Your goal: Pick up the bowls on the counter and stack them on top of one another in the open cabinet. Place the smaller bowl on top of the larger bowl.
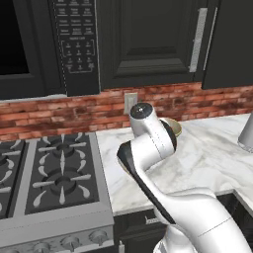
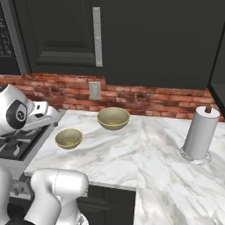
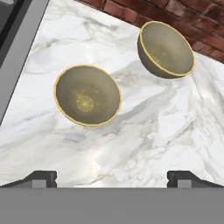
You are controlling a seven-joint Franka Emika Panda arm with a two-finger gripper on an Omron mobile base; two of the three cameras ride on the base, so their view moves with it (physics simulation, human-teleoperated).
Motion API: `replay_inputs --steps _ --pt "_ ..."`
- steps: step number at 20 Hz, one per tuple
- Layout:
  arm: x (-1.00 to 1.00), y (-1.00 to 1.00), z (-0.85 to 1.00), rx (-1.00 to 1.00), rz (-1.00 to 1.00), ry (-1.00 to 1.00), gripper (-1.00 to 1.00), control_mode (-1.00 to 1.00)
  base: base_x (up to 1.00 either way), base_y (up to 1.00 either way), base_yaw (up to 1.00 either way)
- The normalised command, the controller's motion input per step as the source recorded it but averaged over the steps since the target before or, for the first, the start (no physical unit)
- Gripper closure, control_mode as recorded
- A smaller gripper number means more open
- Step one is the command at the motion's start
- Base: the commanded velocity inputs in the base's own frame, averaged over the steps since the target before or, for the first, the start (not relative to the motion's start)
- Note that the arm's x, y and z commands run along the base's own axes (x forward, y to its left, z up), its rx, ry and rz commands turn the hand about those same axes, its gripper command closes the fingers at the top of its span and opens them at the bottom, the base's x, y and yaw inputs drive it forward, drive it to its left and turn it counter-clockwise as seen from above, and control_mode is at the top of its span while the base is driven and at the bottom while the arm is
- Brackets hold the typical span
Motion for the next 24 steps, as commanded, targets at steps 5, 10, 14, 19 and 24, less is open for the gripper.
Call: replay_inputs --steps 5,10,14,19,24 --pt "0.13 0.28 -0.4 -0.12 0.0 0.03 -1.0 -1.0 0.0 0.0 0.0" --pt "0.1 0.23 -0.32 -0.09 0.0 0.01 -1.0 -1.0 0.0 0.0 0.0" --pt "0.12 0.21 -0.29 -0.08 0.0 0.01 -1.0 -1.0 0.0 0.0 0.0" --pt "0.3 0.11 -0.3 -0.08 0.0 0.09 -1.0 -1.0 0.0 0.0 0.0" --pt "0.43 0.03 -0.35 -0.09 0.0 0.12 -1.0 -1.0 0.0 0.0 0.0"
